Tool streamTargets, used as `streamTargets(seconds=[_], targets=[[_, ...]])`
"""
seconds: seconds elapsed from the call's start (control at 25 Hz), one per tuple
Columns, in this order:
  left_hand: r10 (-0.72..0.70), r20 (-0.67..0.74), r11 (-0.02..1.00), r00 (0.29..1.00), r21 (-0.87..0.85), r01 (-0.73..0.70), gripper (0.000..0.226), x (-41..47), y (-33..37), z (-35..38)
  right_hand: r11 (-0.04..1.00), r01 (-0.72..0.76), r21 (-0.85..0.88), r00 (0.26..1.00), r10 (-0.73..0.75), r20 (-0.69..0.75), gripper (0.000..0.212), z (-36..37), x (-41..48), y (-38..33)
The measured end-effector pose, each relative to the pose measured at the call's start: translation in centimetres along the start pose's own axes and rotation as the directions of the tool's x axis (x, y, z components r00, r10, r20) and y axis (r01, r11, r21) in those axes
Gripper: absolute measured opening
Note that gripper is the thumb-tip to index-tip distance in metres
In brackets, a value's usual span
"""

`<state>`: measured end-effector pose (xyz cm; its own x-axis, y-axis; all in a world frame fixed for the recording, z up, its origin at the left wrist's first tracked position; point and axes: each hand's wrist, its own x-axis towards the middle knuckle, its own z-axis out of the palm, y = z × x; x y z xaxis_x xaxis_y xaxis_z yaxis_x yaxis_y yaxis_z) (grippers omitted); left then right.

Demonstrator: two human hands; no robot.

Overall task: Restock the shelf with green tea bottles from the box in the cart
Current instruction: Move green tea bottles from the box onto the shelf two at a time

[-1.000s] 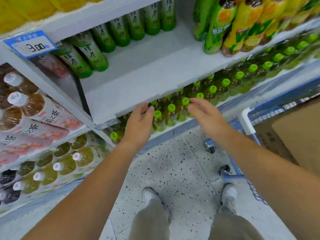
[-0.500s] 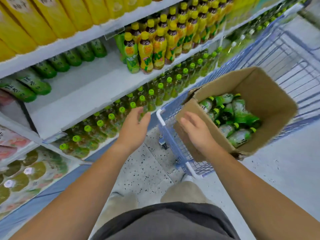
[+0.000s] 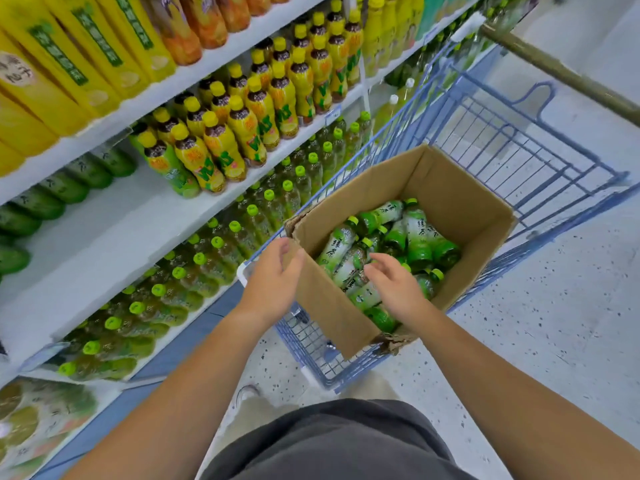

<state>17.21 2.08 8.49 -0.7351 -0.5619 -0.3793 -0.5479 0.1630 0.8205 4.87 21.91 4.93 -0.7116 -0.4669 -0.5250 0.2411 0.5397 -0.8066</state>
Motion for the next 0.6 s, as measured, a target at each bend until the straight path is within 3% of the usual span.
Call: streamTargets(seconds=[0.28,0.48,0.6], targets=[[-0.030,0.228,0.989,0.973,0.149,-0.004,0.058,5.3,1.8,3.9,0.973,-0.207,0.100,0.962,0.221,-0.163,0.051,-2.2,0.9,3.2],[-0.047,0.459,0.968,0.887,0.242,-0.074,0.057,10.4,2.4,5.8,0.930,-0.309,0.198,0.874,0.360,-0.328,0.056,-1.0,0.6,4.2],[-0.075,0.520,0.945,0.851,0.310,-0.106,0.054,13.7,2.2,6.9,0.907,-0.375,0.193,0.830,0.421,-0.366,0.058,0.5,1.1,4.8]])
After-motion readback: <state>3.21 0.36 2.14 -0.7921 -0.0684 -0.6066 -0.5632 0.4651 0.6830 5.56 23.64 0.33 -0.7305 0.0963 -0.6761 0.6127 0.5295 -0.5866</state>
